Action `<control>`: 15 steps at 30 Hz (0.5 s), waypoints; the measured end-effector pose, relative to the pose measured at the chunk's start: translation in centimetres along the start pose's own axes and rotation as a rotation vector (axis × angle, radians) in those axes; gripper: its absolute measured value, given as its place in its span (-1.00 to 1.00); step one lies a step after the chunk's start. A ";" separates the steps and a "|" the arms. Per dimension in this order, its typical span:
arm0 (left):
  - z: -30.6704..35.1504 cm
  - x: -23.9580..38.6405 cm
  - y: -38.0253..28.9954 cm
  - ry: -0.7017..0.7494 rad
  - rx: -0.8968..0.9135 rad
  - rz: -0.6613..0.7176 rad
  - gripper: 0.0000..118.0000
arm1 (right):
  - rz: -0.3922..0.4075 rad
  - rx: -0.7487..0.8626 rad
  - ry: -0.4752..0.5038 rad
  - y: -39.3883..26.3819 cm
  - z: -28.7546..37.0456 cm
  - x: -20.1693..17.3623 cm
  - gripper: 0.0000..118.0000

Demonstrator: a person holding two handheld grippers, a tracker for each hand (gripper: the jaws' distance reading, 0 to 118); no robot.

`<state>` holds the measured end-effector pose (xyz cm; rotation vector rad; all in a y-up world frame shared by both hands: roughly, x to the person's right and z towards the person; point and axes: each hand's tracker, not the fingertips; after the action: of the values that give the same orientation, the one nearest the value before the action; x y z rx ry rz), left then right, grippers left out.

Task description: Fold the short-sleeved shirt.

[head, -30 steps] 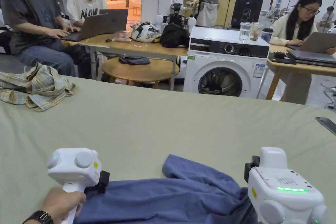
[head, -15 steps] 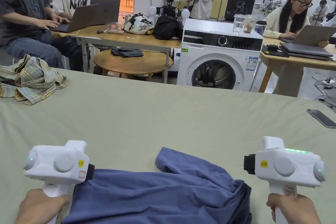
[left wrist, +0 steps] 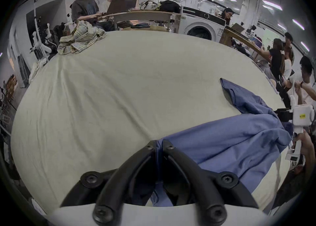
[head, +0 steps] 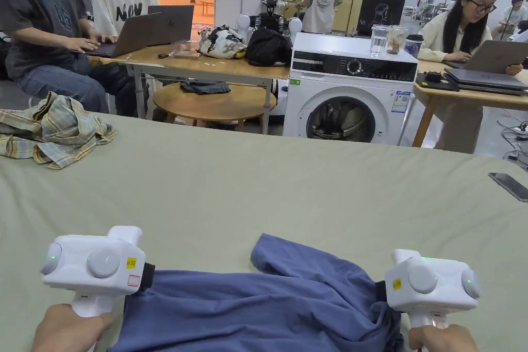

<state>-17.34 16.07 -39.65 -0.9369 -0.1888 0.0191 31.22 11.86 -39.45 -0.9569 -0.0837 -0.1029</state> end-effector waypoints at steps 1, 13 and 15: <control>0.2 0.0 0.2 -0.003 0.006 -0.001 -1.00 | -0.009 0.009 0.007 0.3 0.4 0.4 -0.97; 7.1 -1.7 6.6 0.029 0.213 0.022 -1.00 | 0.015 0.364 -0.152 6.5 11.6 2.4 -0.98; 9.0 -2.3 8.2 0.030 0.255 0.024 -1.00 | 0.021 0.423 -0.168 7.5 13.7 2.6 -0.98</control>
<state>-20.55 27.90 -41.35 -0.6850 -0.1438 0.0501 34.42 27.22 -37.37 -0.5423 -0.2410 0.0162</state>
